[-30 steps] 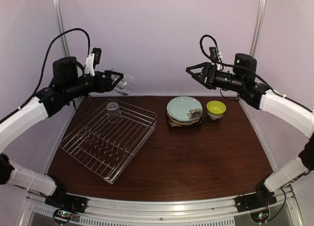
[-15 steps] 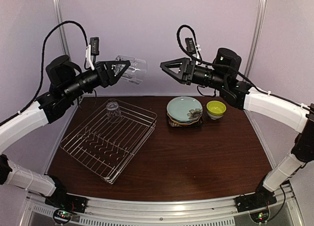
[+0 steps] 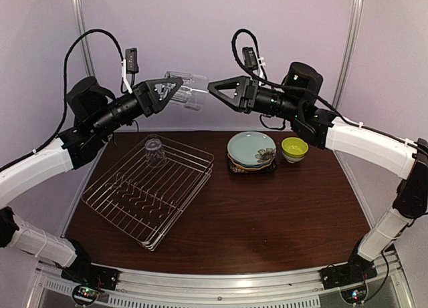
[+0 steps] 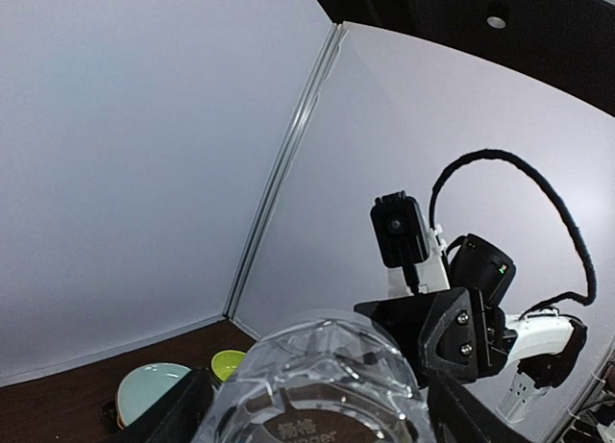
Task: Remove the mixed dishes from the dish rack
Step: Pass from the left arm to the right
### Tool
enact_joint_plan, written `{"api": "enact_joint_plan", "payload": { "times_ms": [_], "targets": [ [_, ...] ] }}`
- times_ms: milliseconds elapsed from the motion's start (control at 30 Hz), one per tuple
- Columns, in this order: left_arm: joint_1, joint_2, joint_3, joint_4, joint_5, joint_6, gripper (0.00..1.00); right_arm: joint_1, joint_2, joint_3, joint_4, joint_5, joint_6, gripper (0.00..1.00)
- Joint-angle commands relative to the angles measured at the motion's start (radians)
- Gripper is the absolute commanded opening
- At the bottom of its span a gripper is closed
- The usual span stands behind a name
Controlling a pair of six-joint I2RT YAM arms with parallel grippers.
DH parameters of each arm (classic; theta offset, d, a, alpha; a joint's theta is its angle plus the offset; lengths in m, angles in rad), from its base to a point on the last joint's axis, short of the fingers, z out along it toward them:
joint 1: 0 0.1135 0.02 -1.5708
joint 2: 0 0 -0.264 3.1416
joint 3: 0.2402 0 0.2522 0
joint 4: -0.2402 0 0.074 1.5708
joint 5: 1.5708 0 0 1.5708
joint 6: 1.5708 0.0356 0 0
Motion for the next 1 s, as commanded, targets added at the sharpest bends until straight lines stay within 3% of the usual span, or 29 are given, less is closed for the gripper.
{"api": "enact_joint_plan", "payload": {
  "times_ms": [0, 200, 367, 533, 767, 967],
  "targets": [
    [-0.011, 0.018, -0.009, 0.128, 0.024, -0.044, 0.43, 0.027, 0.022, 0.048, 0.035, -0.032, 0.019, 0.41],
    [-0.014, 0.031, -0.013, 0.164, 0.026, -0.065, 0.43, 0.043, 0.033, 0.057, 0.066, -0.042, 0.045, 0.26],
    [-0.014, 0.041, -0.043, 0.218, 0.005, -0.106, 0.43, 0.046, 0.031, 0.054, 0.115, -0.050, 0.085, 0.00],
    [-0.014, 0.048, -0.051, 0.220, -0.001, -0.116, 0.52, 0.045, 0.016, 0.051, 0.128, -0.054, 0.100, 0.00],
    [-0.014, 0.038, -0.056, 0.186, -0.034, -0.104, 0.97, 0.035, -0.028, 0.054, 0.075, -0.036, 0.067, 0.00],
    [-0.014, 0.030, -0.060, 0.161, -0.050, -0.094, 0.97, -0.002, -0.061, 0.037, 0.059, -0.029, 0.061, 0.00]
  ]
}}
